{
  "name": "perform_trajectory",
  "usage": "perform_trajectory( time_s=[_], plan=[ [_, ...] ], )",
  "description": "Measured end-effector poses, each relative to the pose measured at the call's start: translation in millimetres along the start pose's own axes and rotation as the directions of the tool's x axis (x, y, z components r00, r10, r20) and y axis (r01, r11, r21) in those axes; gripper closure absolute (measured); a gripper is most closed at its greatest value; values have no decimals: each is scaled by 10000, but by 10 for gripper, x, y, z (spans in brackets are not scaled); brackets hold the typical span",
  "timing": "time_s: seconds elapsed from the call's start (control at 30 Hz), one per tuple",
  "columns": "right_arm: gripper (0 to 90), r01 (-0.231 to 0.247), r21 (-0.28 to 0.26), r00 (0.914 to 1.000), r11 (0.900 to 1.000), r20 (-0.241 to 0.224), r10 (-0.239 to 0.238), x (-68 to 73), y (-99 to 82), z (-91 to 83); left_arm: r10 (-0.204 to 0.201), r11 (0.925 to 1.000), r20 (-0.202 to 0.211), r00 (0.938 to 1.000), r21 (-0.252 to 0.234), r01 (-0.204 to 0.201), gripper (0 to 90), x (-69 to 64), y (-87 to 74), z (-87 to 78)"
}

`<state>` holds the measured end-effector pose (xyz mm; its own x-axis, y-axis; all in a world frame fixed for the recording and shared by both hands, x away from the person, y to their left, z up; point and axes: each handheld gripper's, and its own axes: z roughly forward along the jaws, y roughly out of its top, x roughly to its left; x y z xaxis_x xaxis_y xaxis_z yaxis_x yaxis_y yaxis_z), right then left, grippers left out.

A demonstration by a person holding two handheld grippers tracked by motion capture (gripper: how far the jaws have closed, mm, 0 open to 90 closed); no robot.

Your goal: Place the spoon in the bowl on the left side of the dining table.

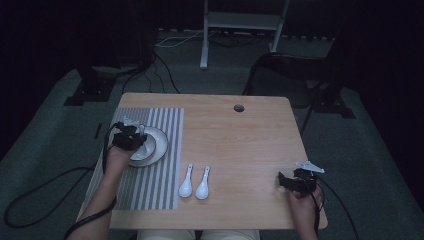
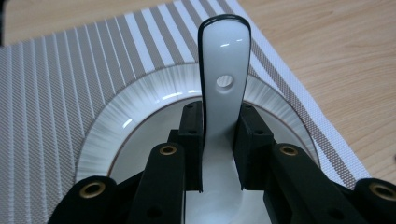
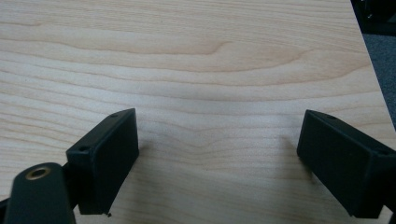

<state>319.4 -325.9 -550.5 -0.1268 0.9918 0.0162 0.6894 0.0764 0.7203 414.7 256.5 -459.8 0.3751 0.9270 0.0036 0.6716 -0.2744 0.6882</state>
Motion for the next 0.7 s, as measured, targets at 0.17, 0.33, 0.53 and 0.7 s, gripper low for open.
perform_trajectory(
  time_s=[0.17,0.33,0.53,0.7],
  plan=[
    [120,-1,0,10000,10000,0,1,0,0,0,-173,9998,-43,9998,59,173,749,29,-18,95],
    [120,-1,1,10000,10000,-2,1,0,0,0,-192,9997,-88,9998,140,193,747,15,-21,168],
    [120,4,-1,10000,10000,1,-4,0,0,0,-219,9997,-72,9997,139,220,743,11,-40,195],
    [120,-2,1,10000,10000,0,2,0,0,0,-259,9992,-111,9996,301,262,739,-10,-28,196]
  ],
)
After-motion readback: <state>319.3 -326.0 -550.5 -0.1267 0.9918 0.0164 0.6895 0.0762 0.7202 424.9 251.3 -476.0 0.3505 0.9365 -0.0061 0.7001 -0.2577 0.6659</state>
